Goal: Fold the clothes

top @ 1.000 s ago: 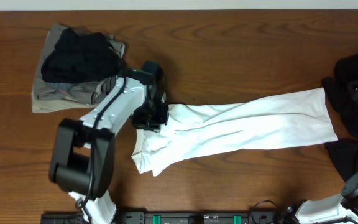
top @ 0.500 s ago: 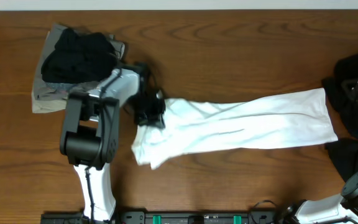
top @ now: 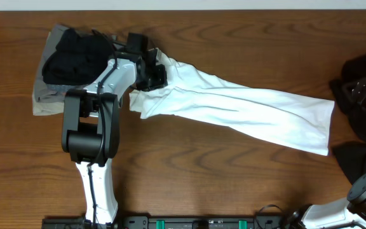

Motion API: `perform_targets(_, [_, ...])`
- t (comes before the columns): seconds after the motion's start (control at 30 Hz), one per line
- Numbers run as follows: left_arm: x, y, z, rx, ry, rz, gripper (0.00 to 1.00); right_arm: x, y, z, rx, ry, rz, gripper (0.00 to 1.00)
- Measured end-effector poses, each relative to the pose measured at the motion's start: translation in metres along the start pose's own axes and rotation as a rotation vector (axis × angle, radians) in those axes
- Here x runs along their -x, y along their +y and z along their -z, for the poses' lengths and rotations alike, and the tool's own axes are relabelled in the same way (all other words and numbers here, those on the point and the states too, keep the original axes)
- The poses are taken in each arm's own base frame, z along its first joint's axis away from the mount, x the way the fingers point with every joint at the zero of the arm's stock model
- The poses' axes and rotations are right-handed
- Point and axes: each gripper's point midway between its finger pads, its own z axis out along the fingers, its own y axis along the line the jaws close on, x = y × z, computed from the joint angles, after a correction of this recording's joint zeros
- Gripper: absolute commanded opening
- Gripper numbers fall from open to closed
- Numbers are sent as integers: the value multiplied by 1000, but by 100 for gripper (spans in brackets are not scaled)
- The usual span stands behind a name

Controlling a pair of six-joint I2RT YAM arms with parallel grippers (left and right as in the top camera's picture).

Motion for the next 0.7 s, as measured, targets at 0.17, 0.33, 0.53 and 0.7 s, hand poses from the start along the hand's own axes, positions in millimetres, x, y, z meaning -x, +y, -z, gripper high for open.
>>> perform_targets(0.17, [14, -2, 15, 21, -17, 8, 55, -36, -31, -14, -122, 99, -68, 73])
perform_targets(0.33, [21, -14, 42, 23, -53, -14, 63, -83, -52, -40, -147, 231, -144, 70])
perform_targets(0.53, [33, -46, 105, -9, -169, -66, 64, -103, -64, -55, -153, 275, -117, 69])
perform_targets(0.7, [37, -61, 139, -18, -233, -99, 64, -105, -62, -58, -121, 289, -14, 63])
